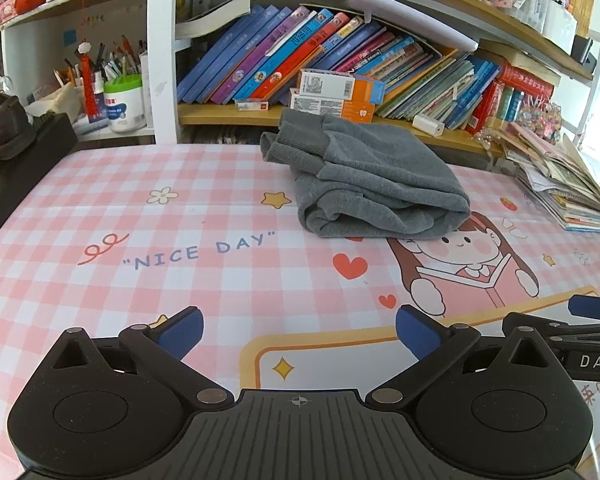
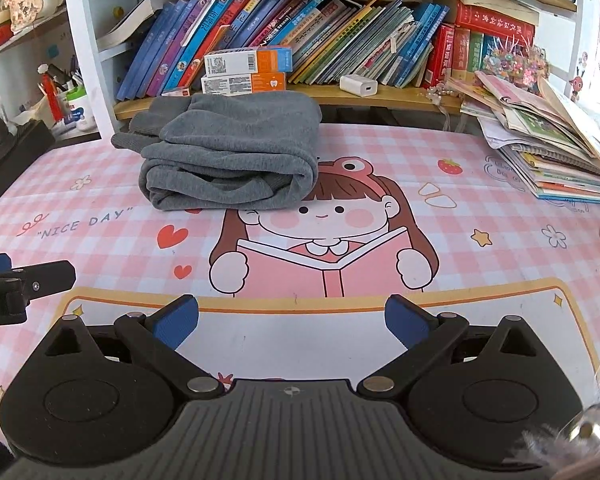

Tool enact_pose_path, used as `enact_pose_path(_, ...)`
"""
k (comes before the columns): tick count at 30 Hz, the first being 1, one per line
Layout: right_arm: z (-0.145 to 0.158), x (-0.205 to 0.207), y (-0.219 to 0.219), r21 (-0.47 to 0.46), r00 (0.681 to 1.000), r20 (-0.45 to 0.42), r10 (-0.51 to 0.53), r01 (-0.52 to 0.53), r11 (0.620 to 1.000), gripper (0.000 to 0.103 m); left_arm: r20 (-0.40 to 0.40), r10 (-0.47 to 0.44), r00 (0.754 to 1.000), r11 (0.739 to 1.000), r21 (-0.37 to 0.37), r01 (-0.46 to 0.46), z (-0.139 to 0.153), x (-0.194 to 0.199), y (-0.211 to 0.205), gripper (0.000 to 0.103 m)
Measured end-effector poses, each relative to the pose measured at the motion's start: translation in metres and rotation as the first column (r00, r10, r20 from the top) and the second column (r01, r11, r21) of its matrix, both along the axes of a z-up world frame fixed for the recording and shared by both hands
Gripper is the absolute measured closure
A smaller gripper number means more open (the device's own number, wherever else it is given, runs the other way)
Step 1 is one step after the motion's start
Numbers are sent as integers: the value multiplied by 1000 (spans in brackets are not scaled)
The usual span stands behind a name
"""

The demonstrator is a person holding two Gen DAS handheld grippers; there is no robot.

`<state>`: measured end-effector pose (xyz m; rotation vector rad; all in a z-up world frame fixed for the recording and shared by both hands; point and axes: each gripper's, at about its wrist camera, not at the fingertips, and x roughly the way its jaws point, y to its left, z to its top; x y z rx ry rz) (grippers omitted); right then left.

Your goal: Fold clothes

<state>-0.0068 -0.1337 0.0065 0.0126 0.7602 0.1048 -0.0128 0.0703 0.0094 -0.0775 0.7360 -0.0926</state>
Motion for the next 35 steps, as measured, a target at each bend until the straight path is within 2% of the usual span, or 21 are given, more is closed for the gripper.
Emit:
enact_pose_path(19,-4,6,1,2,1000,-14,3,-3,1000,2,0,-20,1000,1000,17,20,-3,5,-4,0)
enact_pose_path(35,-10,22,0,2,1000,-29,9,-9,1000,2,-2,-15,1000,1000,-26,15,-7,16,-1,0)
